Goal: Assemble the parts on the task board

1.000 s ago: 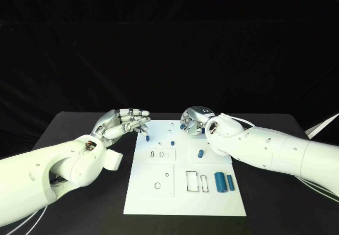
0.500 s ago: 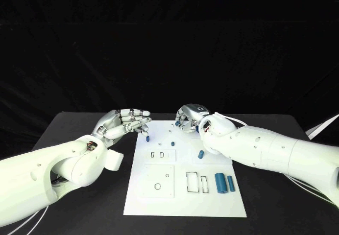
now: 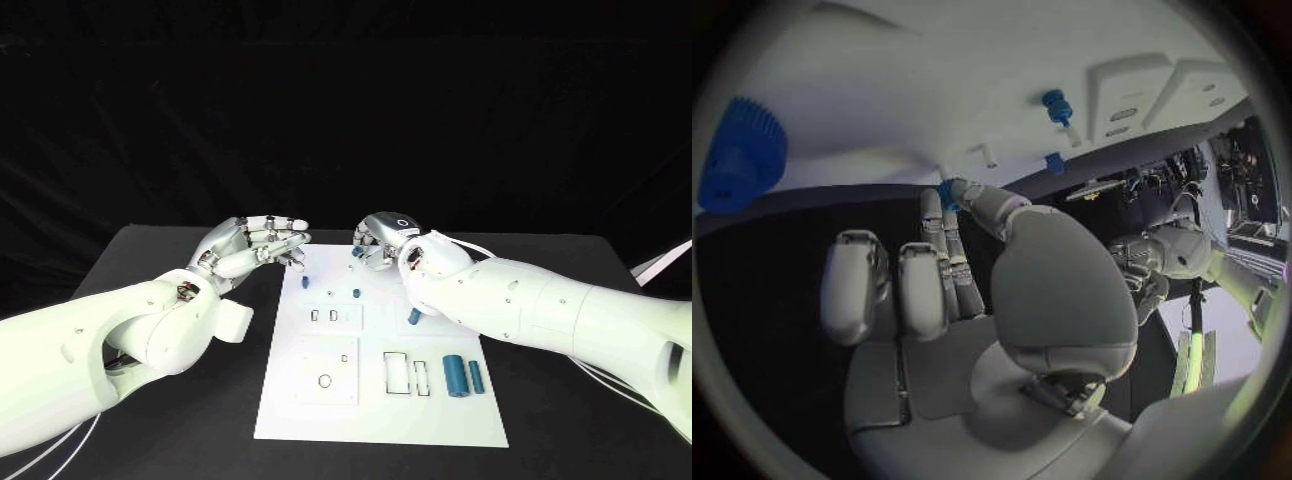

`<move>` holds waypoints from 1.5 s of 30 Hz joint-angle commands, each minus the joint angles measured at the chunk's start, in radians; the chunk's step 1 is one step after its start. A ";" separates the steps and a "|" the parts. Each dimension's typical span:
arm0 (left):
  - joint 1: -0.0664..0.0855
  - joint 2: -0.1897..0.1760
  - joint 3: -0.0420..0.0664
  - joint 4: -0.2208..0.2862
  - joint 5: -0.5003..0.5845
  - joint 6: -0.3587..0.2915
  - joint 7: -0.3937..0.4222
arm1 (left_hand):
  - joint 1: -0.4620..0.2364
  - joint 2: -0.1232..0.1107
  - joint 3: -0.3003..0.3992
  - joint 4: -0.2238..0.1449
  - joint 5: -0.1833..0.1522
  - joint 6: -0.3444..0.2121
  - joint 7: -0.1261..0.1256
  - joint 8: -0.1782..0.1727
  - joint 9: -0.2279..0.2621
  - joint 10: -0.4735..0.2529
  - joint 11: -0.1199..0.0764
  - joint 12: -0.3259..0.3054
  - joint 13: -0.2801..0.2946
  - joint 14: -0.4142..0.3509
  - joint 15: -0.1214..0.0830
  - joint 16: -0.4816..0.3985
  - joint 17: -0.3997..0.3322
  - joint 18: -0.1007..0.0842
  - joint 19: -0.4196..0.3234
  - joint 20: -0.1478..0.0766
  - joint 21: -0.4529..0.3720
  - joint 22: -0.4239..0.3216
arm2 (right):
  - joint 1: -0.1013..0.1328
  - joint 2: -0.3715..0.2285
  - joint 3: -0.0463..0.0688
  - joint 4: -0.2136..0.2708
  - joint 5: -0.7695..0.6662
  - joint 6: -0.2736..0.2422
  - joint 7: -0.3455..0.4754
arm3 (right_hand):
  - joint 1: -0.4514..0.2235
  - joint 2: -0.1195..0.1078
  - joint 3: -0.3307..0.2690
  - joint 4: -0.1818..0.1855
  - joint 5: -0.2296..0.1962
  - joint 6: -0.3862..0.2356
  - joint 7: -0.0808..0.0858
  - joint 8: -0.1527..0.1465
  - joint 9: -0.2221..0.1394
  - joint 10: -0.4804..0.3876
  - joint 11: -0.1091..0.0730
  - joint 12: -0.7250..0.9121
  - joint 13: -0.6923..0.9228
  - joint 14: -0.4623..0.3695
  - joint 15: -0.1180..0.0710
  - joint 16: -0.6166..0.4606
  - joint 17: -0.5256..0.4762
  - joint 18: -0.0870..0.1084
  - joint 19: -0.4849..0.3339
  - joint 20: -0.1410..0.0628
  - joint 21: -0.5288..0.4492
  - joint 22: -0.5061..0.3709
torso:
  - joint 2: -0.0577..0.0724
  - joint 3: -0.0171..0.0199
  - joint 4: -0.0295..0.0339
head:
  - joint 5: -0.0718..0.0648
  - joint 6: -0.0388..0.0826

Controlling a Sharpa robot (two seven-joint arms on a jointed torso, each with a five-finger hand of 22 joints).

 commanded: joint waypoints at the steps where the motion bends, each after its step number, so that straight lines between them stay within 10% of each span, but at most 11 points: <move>1: 0.005 0.000 0.001 0.005 0.001 0.002 0.000 | -0.021 0.002 0.033 -0.007 0.022 -0.005 0.021 -0.012 0.014 -0.008 -0.003 -0.007 0.004 -0.011 0.000 0.024 0.018 0.001 -0.026 -0.006 0.017 0.016 | -0.001 0.004 0.001 -0.007 -0.001 0.003 0.002 | -0.018 0.045 0.022 0.005 0.015 0.010 -0.008 0.088 0.096 0.030 -0.009 0.003 0.024 0.034 -0.002 0.014 0.017 -0.026 0.016 -0.002 0.018 0.016 | 0.006 -0.0032 0.0051 | -0.001 0.002; 27: 0.018 0.006 0.001 0.001 0.000 0.000 -0.002 | -0.026 0.001 0.030 -0.006 0.022 -0.005 0.021 -0.012 0.014 -0.008 -0.003 -0.006 0.004 -0.013 0.001 0.025 0.019 0.001 -0.030 -0.005 0.020 0.019 | -0.005 0.022 0.000 -0.049 0.003 0.045 -0.009 | -0.030 0.039 0.021 0.011 0.012 -0.007 -0.002 0.084 0.103 0.017 -0.004 -0.006 0.024 0.034 0.002 0.016 0.019 -0.024 0.010 0.001 0.009 0.006 | 0.017 -0.0032 0.0062 | -0.002 0.003; 35: 0.018 0.006 0.000 -0.002 0.000 -0.001 -0.002 | -0.026 0.001 0.030 -0.006 0.022 -0.005 0.021 -0.012 0.014 -0.008 -0.003 -0.006 0.004 -0.013 0.001 0.025 0.019 0.001 -0.030 -0.005 0.020 0.019 | -0.004 0.018 0.000 -0.046 0.020 0.016 0.006 | -0.060 -0.050 -0.014 0.026 -0.010 -0.179 0.047 -0.052 0.056 -0.185 0.046 -0.024 -0.009 -0.010 0.043 -0.067 -0.122 0.017 -0.094 0.039 -0.161 -0.195 | 0.016 -0.0027 0.0063 | 0.001 0.005; 45: 0.019 -0.007 0.000 -0.009 0.000 -0.004 -0.003 | -0.026 0.001 0.030 -0.007 0.022 -0.005 0.021 -0.013 0.014 -0.008 -0.003 -0.006 0.004 -0.014 0.001 0.026 0.019 0.001 -0.031 -0.005 0.021 0.020 | 0.015 -0.082 0.003 0.066 0.025 -0.002 -0.011 | 0.030 -0.029 -0.215 0.055 -0.011 -0.209 0.029 -0.101 0.039 -0.250 0.051 0.021 -0.024 -0.030 0.047 -0.131 -0.210 0.036 -0.119 0.044 -0.278 -0.303 | 0.013 0.0016 -0.0074 | 0.009 0.014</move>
